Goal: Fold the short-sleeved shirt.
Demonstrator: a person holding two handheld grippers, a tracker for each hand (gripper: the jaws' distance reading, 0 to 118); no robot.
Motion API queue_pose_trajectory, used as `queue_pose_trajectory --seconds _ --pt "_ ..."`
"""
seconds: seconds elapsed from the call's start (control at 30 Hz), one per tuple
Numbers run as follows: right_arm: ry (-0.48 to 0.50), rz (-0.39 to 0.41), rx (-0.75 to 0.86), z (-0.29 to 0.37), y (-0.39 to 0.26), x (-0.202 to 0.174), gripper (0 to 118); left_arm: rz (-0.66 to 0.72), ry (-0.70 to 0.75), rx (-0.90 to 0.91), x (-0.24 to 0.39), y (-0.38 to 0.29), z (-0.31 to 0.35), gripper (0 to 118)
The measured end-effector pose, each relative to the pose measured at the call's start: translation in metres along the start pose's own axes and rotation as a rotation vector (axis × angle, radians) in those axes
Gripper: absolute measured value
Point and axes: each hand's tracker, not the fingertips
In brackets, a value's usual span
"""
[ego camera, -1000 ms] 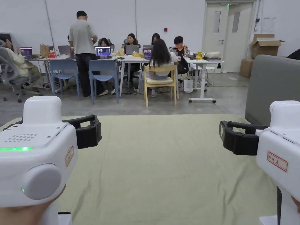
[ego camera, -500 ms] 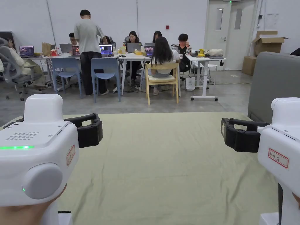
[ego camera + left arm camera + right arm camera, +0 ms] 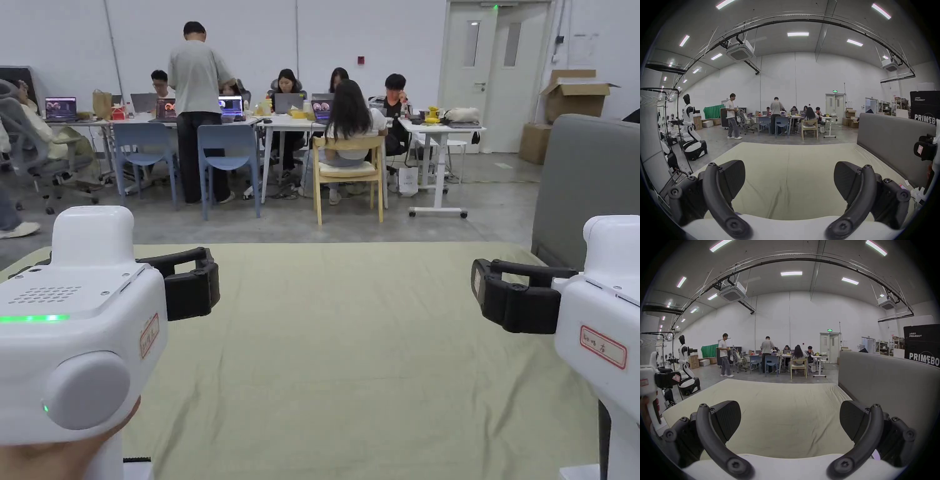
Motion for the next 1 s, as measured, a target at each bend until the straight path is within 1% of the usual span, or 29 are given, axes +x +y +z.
queue_pose_trajectory --seconds 0.07,0.13,0.27,0.3,0.37,0.4,0.47,0.5,0.57,0.63,0.67,0.7,0.77,0.83,0.93,0.97,1.0 --pt "0.034 -0.007 0.000 0.001 0.001 0.003 118 0.000 -0.004 -0.005 0.001 -0.001 0.000 115" --pt "0.039 -0.025 0.011 0.002 0.002 0.006 118 -0.003 -0.004 -0.004 0.002 -0.002 0.001 115" --pt "0.042 -0.035 0.012 0.004 0.006 0.007 118 -0.002 -0.009 -0.014 0.003 -0.003 0.001 115" --pt "0.021 -0.039 0.008 0.005 0.007 0.006 118 0.000 -0.010 -0.015 0.003 -0.003 0.001 115" --pt "-0.054 -0.029 -0.022 0.004 0.009 0.004 118 0.002 -0.013 -0.017 0.004 -0.003 0.001 115" --pt "-0.073 -0.017 -0.039 0.002 0.010 0.003 118 0.004 -0.013 -0.017 0.003 -0.003 0.002 115" --pt "-0.089 -0.030 -0.058 0.000 0.010 0.003 118 0.008 -0.015 -0.016 0.004 -0.003 0.002 115" --pt "-0.108 -0.031 -0.097 0.000 0.012 0.003 118 0.009 -0.016 -0.016 0.004 -0.003 0.002 115" --pt "-0.061 -0.036 -0.033 0.003 0.007 0.005 118 0.006 -0.017 -0.016 0.004 -0.003 0.002 115" --pt "-0.009 -0.032 -0.008 0.006 0.008 0.006 118 0.005 -0.019 -0.016 0.004 -0.003 0.001 115" --pt "-0.039 -0.035 -0.052 0.004 0.012 0.004 118 0.005 -0.019 -0.016 0.003 -0.003 0.000 115" --pt "-0.021 -0.042 -0.038 0.005 0.011 0.005 118 0.008 -0.018 -0.013 0.003 -0.002 0.000 115" --pt "0.029 -0.027 0.008 0.007 0.007 0.003 118 0.018 -0.020 -0.013 0.003 -0.001 -0.001 115" --pt "0.042 -0.013 -0.008 0.006 0.005 -0.001 118 0.032 -0.022 -0.012 0.003 0.002 -0.002 115" --pt "-0.030 0.107 0.021 0.004 -0.001 -0.008 118 0.029 -0.023 -0.008 0.004 0.002 -0.001 115" --pt "-0.057 0.117 0.018 0.003 -0.001 -0.008 118 0.025 -0.019 -0.005 0.004 0.002 -0.001 115" --pt "-0.053 0.100 0.015 0.002 -0.001 -0.008 118 0.021 -0.017 -0.004 0.005 0.002 -0.001 115"
